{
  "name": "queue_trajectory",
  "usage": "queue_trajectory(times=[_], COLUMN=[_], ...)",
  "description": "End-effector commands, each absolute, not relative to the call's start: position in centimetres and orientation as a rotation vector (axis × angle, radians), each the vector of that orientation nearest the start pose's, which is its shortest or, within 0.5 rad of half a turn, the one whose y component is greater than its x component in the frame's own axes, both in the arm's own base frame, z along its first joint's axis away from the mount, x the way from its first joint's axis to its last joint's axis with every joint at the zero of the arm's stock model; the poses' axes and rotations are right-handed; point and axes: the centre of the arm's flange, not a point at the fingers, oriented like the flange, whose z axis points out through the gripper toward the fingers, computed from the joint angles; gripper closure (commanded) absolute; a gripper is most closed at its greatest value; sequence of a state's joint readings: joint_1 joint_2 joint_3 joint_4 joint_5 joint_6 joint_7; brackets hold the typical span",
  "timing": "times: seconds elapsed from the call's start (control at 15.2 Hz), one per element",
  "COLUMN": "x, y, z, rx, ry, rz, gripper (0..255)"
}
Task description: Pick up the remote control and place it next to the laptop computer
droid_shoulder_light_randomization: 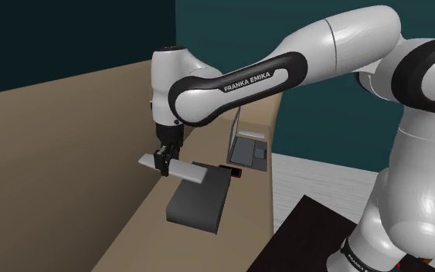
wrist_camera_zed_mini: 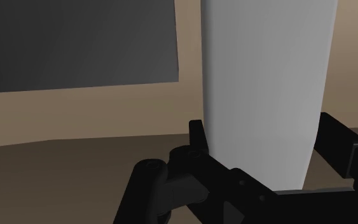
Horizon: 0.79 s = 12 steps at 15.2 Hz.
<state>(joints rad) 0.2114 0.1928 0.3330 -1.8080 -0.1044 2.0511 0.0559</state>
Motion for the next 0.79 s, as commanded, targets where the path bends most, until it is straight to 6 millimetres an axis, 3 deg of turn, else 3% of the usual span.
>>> queue_trajectory(times=[0.0,0.73], x=[53.1,50.2], y=[28.0,13.8], z=[44.7,44.7], rx=[-3.043,-3.043], ry=[-0.82,-0.82], rz=[-0.109,-0.109], gripper=[255,255])
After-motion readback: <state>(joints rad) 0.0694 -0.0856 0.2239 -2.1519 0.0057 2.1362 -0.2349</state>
